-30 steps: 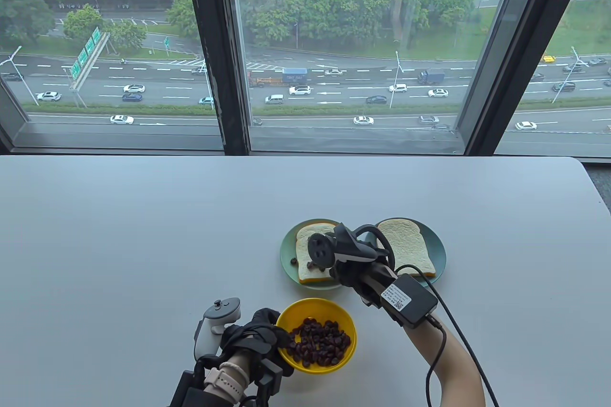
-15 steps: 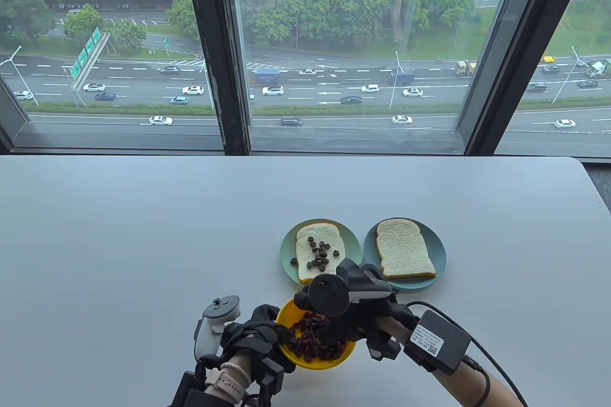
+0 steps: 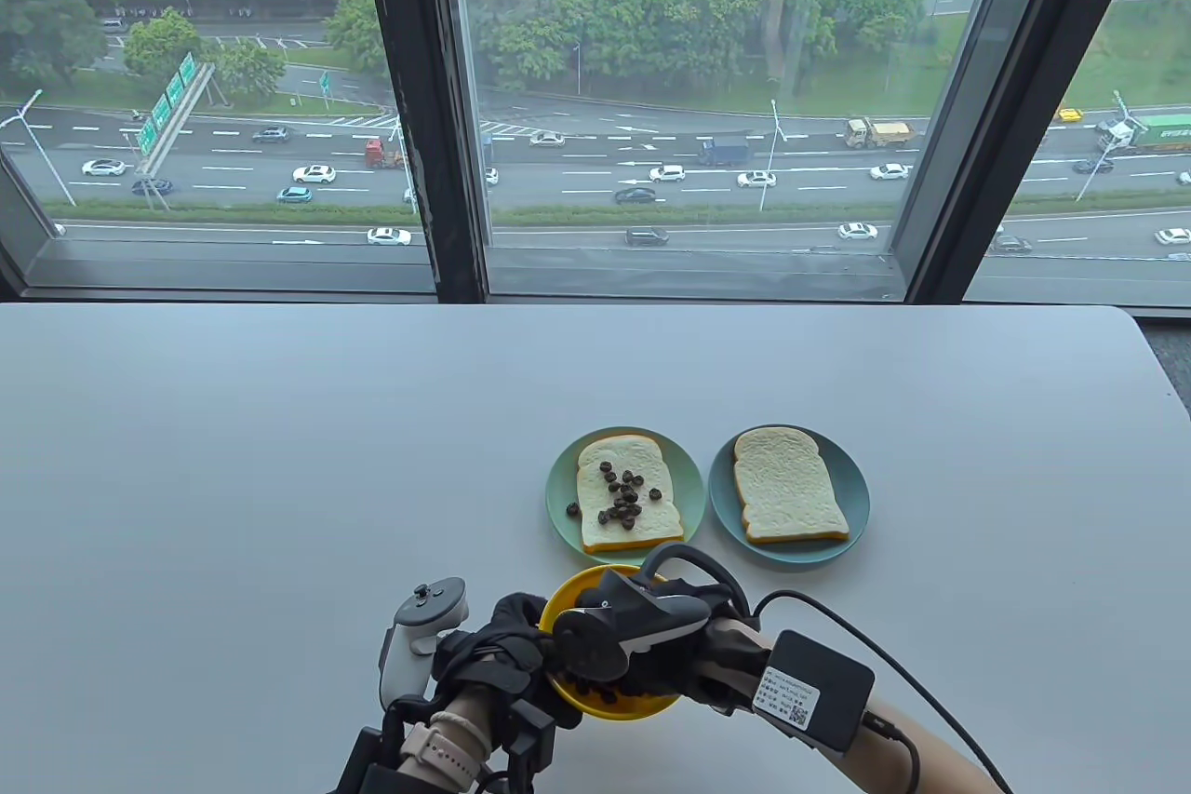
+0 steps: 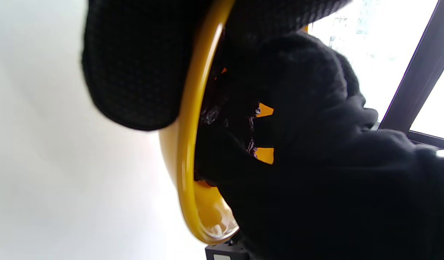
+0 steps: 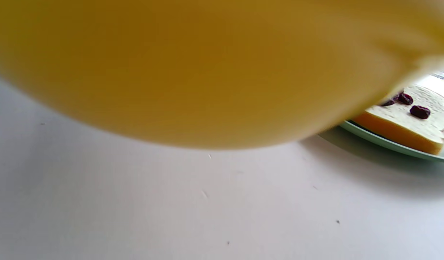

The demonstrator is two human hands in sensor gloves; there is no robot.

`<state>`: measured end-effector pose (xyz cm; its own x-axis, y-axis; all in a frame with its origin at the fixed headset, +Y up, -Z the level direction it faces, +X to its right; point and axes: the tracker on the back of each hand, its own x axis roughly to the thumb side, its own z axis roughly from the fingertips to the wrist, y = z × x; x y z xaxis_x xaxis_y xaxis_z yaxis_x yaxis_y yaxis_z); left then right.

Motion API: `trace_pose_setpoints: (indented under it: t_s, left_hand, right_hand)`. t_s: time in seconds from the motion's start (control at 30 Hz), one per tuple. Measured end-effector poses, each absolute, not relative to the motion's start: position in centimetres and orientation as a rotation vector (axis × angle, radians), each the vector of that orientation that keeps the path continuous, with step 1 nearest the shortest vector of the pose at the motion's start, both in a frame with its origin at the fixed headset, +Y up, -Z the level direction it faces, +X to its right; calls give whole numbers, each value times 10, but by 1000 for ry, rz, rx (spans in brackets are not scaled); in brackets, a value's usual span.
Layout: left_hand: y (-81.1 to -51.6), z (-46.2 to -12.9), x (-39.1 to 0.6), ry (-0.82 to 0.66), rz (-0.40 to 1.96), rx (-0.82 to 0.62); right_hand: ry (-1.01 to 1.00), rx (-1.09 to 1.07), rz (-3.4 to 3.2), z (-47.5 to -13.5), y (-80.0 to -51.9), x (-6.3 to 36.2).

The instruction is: Sprinkle cranberries onto toast

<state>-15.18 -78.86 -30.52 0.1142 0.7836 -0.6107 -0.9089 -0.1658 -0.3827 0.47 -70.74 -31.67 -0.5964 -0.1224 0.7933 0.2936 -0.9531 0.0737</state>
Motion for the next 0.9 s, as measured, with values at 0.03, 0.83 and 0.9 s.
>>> trace_pose_setpoints:
  t_s: [0.03, 0.83, 0.9]
  left_hand:
    - [-789, -305, -151, 183, 1510, -873]
    - [-791, -306, -154, 189, 1481, -867]
    - [-793, -305, -154, 200, 1488, -883]
  right_hand:
    - [-267, -1275, -2599, -317, -706, 4]
    - [-49, -1358, -2995, -334, -660, 42]
    - [-43, -1323, -3041, -344, -655, 46]
